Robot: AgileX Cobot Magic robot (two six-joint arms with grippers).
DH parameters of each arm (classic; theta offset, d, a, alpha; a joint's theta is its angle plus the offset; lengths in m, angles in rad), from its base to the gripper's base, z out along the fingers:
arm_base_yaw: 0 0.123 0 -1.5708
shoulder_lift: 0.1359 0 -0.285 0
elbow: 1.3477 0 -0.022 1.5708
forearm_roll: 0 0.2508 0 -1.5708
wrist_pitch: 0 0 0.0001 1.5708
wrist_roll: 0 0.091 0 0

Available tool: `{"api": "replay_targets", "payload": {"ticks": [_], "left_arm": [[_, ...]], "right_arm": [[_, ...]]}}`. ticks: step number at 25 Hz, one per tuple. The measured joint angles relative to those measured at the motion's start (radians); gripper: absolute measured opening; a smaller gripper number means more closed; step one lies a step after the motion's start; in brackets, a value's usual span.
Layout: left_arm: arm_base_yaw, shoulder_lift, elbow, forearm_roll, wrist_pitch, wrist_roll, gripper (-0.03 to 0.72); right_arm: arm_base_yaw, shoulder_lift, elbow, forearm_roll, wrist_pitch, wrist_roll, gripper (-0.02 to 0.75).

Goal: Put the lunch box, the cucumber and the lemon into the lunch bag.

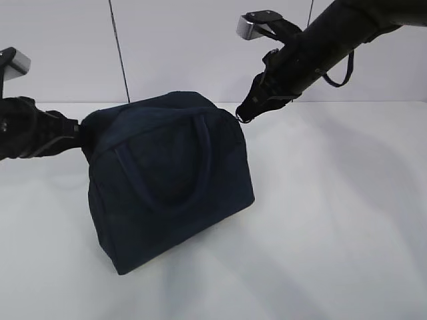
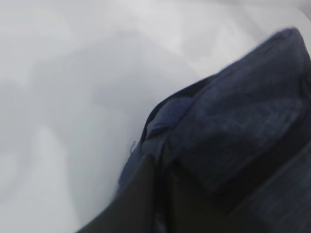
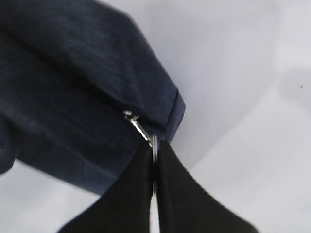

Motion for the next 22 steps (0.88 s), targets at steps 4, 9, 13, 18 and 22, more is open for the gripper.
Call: {"api": "replay_targets", "payload": {"ticks": [4, 9, 13, 18, 22], "left_arm": [[0.021, 0.000, -0.067, 0.000, -0.015, 0.000, -0.006], [0.022, 0.000, -0.130, 0.000, 0.016, 0.002, -0.006], [0.022, 0.000, -0.129, 0.002, 0.025, 0.004, -0.006], [0.022, 0.000, -0.129, 0.008, 0.028, 0.004, -0.006], [0.022, 0.000, -0.129, 0.016, 0.028, 0.004, -0.006]], "right_arm": [[0.000, -0.032, 0.000, -0.004, 0.046, 0.004, 0.008], [0.000, -0.031, 0.000, -0.008, 0.065, 0.014, 0.008], [0.000, -0.012, 0.000, -0.016, 0.025, 0.016, 0.008], [0.000, 0.028, 0.000, 0.009, -0.051, 0.016, 0.008], [0.000, 0.072, 0.000, 0.068, -0.115, -0.007, 0.008]]}}
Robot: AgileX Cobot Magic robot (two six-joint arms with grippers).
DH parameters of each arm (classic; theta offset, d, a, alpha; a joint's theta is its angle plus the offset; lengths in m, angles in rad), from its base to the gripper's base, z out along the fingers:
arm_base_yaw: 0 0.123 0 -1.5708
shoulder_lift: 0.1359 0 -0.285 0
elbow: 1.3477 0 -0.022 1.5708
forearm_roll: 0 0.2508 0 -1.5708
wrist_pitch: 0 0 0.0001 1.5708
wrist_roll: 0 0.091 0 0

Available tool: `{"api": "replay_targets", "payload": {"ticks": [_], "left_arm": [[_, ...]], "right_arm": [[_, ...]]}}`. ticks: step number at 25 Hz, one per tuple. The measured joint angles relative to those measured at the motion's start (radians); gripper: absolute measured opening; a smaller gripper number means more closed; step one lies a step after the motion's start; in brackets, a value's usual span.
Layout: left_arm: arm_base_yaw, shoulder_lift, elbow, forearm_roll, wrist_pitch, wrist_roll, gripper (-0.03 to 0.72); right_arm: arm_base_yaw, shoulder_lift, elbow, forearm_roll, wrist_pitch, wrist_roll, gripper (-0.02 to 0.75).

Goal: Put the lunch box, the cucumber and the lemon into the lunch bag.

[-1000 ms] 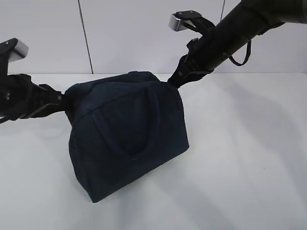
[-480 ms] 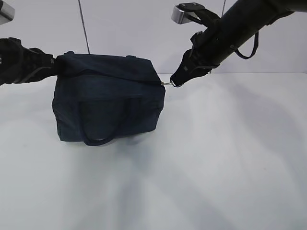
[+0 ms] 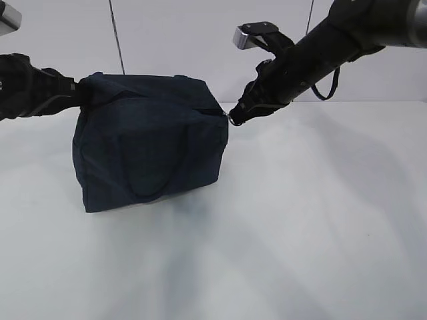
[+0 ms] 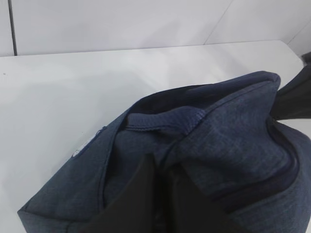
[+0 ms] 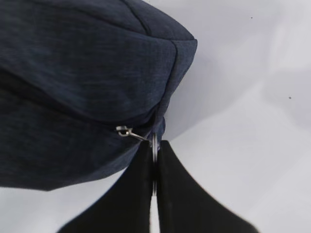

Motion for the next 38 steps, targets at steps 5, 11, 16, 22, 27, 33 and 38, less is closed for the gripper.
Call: {"api": "replay_targets", "payload": {"ticks": [5, 11, 16, 22, 27, 33, 38], "left_arm": [[0.006, 0.023, -0.002, -0.002, 0.002, 0.000, -0.006], [0.006, 0.027, -0.005, 0.032, 0.034, 0.000, -0.006], [0.006, 0.027, -0.010, 0.068, 0.042, 0.000, -0.006], [0.006, 0.027, -0.010, 0.083, 0.049, 0.000, -0.006], [0.006, 0.027, -0.010, 0.086, 0.059, 0.000, -0.006], [0.006, 0.027, -0.010, 0.090, 0.063, 0.000, -0.006], [0.006, 0.027, -0.010, 0.094, 0.063, 0.000, -0.006]], "right_arm": [[-0.002, 0.026, 0.000, 0.085, 0.055, -0.067, 0.008], [-0.004, 0.026, 0.000, 0.043, 0.088, -0.091, 0.008], [-0.008, 0.026, -0.021, 0.110, 0.139, -0.151, 0.008], [-0.012, 0.042, -0.029, 0.099, 0.085, -0.186, 0.008], [-0.012, 0.076, -0.031, 0.103, 0.051, -0.187, 0.008], [-0.012, 0.111, -0.031, 0.105, 0.016, -0.202, 0.008], [-0.012, 0.141, -0.033, 0.115, -0.010, -0.215, 0.008]]}}
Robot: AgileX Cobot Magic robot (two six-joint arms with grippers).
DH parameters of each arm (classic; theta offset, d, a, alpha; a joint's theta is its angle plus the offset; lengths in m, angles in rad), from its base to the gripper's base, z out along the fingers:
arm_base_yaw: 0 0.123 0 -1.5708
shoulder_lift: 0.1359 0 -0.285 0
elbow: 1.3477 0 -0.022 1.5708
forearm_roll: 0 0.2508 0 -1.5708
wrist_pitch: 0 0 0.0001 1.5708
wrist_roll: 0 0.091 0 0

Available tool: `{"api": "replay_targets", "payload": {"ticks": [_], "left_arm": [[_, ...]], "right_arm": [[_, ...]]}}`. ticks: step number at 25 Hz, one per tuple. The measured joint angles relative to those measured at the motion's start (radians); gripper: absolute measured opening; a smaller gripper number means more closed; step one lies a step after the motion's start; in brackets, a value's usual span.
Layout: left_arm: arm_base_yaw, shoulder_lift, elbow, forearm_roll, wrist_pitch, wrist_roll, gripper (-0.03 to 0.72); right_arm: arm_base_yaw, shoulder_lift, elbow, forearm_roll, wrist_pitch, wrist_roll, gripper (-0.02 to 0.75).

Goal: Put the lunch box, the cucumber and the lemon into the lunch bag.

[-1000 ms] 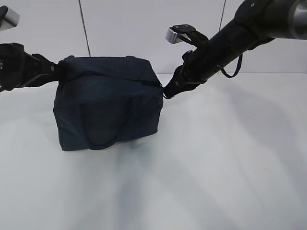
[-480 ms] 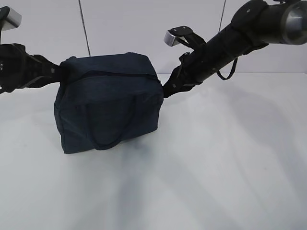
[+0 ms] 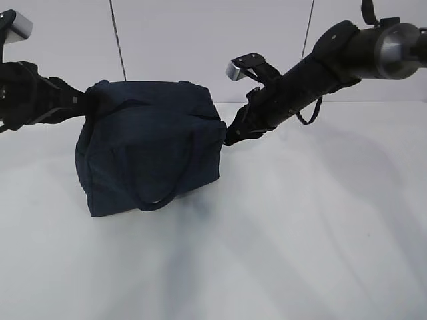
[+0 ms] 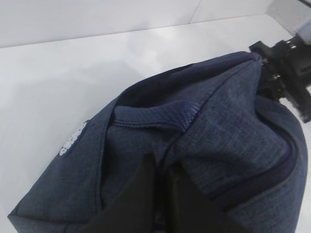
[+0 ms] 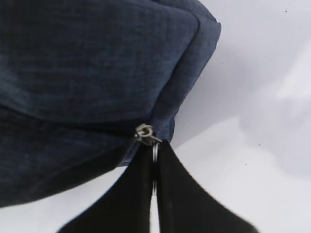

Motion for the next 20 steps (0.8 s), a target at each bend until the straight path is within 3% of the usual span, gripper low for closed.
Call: {"api": "replay_targets", "payload": {"ticks": [9, 17, 20], "left_arm": [[0.000, 0.000, 0.000, 0.010, 0.007, 0.000, -0.006], [0.000, 0.000, -0.002, 0.034, 0.009, 0.000, 0.001], [0.002, 0.000, -0.012, 0.090, 0.035, -0.002, 0.109]], "right_arm": [[0.000, 0.051, -0.008, 0.086, -0.009, -0.044, 0.008], [-0.006, 0.038, -0.008, 0.114, 0.140, -0.103, 0.008], [-0.006, 0.014, -0.008, 0.106, 0.210, -0.111, 0.008]]}}
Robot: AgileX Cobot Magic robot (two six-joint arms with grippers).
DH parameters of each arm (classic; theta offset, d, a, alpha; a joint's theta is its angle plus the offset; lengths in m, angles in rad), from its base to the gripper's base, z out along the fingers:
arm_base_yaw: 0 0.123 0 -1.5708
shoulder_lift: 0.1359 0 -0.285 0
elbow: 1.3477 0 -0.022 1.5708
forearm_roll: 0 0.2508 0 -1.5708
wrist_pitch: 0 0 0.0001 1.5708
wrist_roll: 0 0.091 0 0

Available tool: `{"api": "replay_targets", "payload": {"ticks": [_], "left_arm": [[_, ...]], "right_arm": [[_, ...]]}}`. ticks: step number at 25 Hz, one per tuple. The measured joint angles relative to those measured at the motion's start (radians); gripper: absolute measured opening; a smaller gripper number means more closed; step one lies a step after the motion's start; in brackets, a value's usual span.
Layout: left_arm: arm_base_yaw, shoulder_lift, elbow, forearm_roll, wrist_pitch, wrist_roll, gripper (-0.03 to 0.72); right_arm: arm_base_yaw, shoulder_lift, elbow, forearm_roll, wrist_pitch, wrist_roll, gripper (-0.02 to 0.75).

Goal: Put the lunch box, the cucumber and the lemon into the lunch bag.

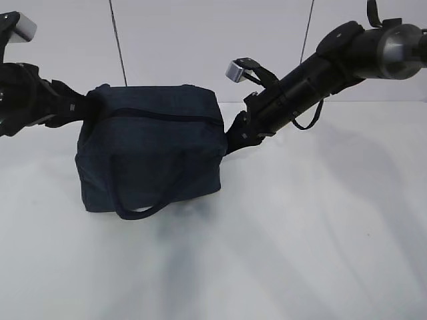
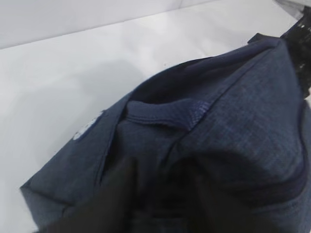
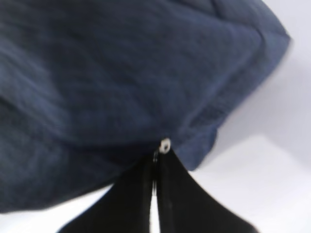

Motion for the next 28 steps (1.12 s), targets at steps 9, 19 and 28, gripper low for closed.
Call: {"api": "replay_targets", "payload": {"ticks": [9, 19, 28], "left_arm": [[0.000, -0.043, -0.056, 0.288, 0.030, 0.000, 0.470], [-0.109, -0.201, -0.150, 0.586, 0.200, 0.000, 0.475], [-0.317, -0.132, -0.150, 0.903, 0.054, -0.096, 0.465]], "right_arm": [[0.025, -0.015, 0.000, 0.000, 0.080, -0.023, 0.008], [0.080, -0.048, 0.000, 0.037, 0.096, -0.024, 0.008], [0.099, -0.048, 0.000, 0.047, 0.097, -0.001, 0.008]]}}
